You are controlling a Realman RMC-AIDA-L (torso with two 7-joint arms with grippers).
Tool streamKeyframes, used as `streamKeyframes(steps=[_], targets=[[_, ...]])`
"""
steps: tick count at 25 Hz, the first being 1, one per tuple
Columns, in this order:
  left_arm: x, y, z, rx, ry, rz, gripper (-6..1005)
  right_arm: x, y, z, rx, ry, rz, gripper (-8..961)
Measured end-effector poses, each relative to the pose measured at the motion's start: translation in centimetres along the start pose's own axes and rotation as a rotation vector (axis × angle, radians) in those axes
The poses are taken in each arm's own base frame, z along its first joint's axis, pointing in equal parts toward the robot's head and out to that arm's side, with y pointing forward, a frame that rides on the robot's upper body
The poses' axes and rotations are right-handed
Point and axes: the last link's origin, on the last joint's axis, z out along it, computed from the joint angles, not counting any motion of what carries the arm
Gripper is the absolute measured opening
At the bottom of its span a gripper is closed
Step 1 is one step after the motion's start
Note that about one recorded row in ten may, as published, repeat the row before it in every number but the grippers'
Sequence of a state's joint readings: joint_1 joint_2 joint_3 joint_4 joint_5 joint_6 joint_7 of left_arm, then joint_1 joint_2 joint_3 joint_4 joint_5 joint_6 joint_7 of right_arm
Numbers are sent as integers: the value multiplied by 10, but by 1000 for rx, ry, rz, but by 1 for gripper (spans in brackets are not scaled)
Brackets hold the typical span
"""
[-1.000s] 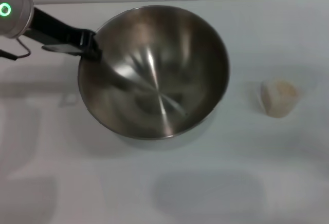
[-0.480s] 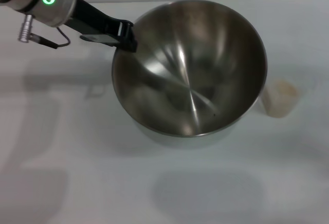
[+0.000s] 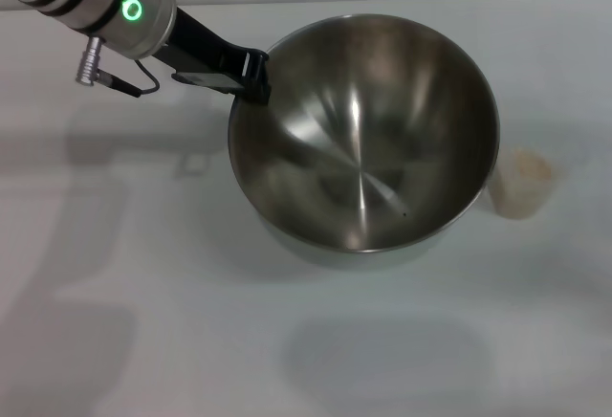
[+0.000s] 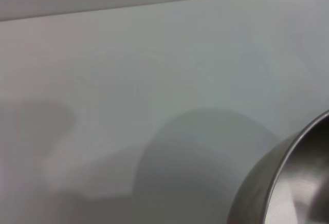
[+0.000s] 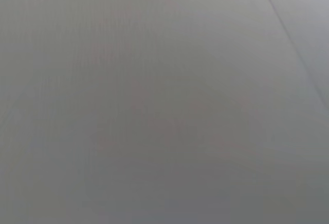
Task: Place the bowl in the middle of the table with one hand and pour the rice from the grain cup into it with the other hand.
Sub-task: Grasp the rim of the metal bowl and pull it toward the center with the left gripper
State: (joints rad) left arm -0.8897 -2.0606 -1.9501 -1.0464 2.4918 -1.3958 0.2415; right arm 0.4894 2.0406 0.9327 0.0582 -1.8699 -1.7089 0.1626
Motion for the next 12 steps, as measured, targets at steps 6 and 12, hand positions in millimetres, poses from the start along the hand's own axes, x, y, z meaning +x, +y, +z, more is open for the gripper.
streamKeyframes(steps=[6,12], targets=[[0,-2,6,12,-6,2,55,0,0,0,-1,-1,0,765],[-1,-4,17,53,-18,21,55,0,0,1,-2,-3,0,765]])
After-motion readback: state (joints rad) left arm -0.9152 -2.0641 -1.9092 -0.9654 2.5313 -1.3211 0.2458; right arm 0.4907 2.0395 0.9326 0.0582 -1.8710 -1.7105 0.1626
